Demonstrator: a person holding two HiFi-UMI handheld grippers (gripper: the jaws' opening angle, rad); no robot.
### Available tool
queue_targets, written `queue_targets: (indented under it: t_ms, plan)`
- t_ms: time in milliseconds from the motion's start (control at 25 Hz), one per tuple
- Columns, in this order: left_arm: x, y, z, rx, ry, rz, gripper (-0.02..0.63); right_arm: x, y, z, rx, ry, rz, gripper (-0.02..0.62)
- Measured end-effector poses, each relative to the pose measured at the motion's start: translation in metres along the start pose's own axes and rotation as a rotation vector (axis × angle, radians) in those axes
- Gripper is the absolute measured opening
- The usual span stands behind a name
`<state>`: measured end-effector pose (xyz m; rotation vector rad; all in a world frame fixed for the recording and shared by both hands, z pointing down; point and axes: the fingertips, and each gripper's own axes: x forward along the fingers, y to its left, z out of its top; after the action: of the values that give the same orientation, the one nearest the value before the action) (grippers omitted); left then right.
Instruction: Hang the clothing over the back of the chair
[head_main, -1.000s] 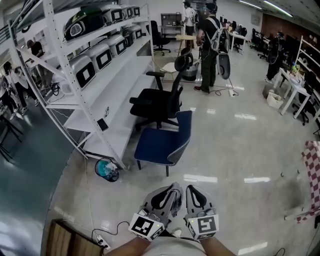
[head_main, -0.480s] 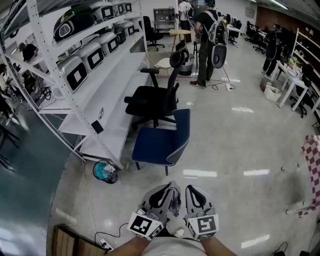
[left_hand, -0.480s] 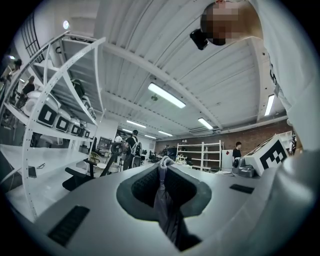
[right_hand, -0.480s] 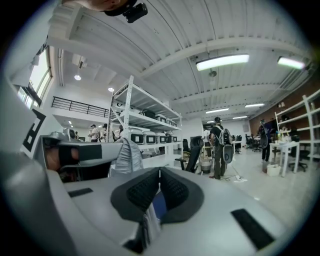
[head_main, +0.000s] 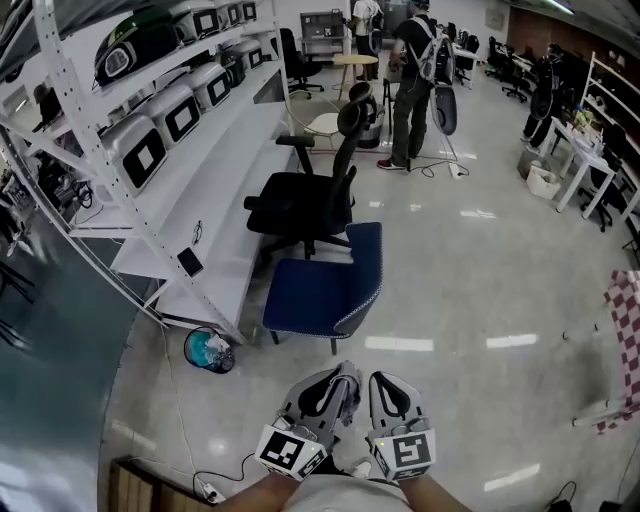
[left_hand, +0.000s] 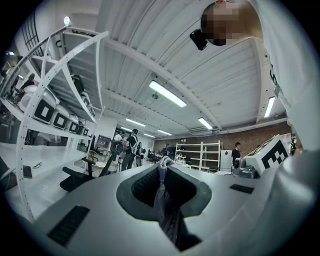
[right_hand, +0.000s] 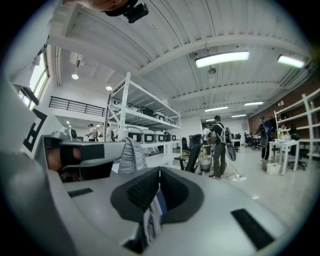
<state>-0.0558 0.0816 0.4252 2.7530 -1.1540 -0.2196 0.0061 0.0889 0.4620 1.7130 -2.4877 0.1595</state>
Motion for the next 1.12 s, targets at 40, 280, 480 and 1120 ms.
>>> queue_targets:
  t_ms: [40, 280, 480, 1120]
  plan:
    - [0.002, 0.003, 0.0, -0.001, 0.002, -0.002, 0.029, 0.003, -0.001, -0.001, 0.002, 0.005, -0.003, 0.017]
    - [0.014, 0.019, -0.005, -0.014, 0.009, -0.01, 0.029, 0.02, -0.005, -0.005, 0.006, 0.02, -0.014, 0.017]
    - [0.023, 0.033, -0.005, -0.027, 0.011, -0.024, 0.029, 0.037, -0.006, -0.004, 0.009, 0.029, -0.022, 0.017]
    - [0.053, 0.088, -0.002, -0.054, 0.017, -0.099, 0.029, 0.103, -0.004, 0.008, -0.01, 0.032, -0.066, 0.017]
